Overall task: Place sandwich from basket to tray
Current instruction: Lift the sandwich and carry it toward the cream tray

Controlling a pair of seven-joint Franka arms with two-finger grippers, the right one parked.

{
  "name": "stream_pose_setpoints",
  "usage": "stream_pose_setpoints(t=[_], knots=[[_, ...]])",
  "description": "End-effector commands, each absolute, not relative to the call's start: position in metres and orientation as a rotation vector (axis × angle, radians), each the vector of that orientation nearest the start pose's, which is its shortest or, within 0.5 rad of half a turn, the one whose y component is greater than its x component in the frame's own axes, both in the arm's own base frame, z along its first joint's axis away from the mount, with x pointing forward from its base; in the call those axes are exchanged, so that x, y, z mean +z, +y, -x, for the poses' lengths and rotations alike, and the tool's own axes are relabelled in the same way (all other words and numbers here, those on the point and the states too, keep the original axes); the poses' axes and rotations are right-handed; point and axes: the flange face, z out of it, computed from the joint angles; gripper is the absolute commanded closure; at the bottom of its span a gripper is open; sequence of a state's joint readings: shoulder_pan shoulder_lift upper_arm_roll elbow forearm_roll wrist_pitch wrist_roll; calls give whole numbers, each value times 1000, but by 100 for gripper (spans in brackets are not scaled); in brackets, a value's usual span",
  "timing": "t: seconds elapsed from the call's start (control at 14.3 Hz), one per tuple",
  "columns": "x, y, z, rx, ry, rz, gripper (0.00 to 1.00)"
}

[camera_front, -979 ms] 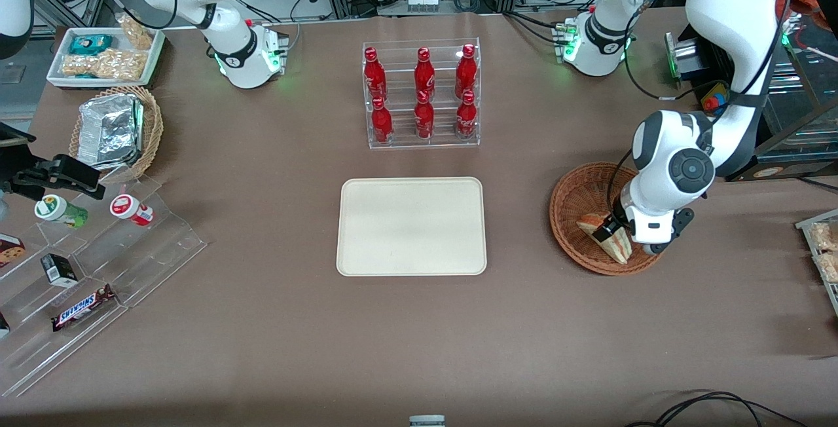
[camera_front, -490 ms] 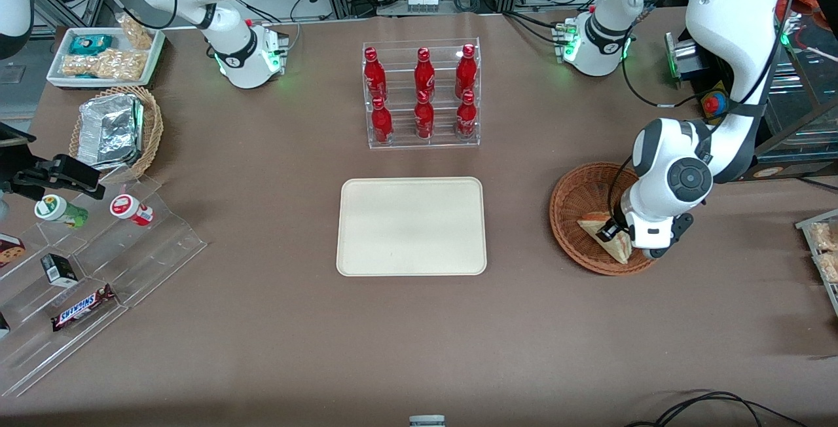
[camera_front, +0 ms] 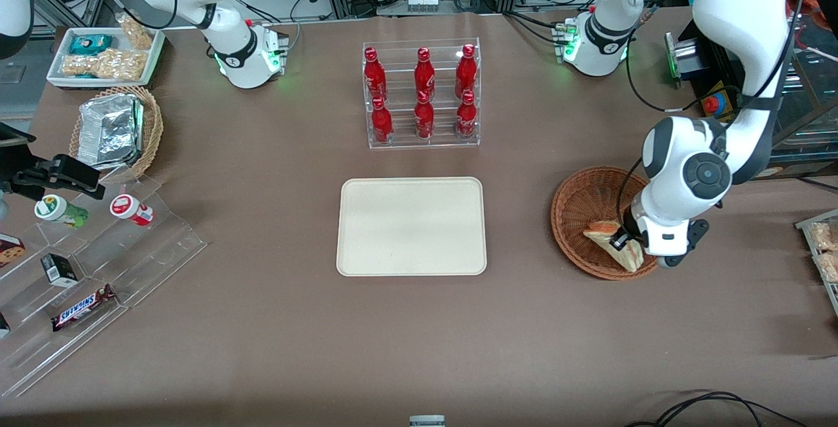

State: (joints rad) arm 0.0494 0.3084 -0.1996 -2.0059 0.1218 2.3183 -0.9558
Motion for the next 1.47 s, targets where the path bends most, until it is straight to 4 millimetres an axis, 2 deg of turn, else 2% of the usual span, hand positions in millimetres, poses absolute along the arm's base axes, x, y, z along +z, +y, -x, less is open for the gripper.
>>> stream_pose_setpoints(t=[0.0,0.07,0.21,0.28,0.42,0.49,0.56,0.7,0.91,1.12,1.26,1.4], knots=[[355,-120,-577,-42,-847,2974,91],[358,-139,-567,21,-711,2985,91],[368,-196,-554,69,-551,3008,91],[364,-232,-543,93,-459,3022,92],[351,-292,-522,126,-272,3050,92],[342,-315,-520,141,-172,3066,92],[336,-348,-521,148,-87,3092,92],[325,-408,-533,153,-93,3140,91],[293,-459,-539,174,-84,3167,89],[278,-500,-542,169,-63,3206,89],[269,-518,-547,173,-55,3225,88],[258,-525,-554,159,-41,3201,87]])
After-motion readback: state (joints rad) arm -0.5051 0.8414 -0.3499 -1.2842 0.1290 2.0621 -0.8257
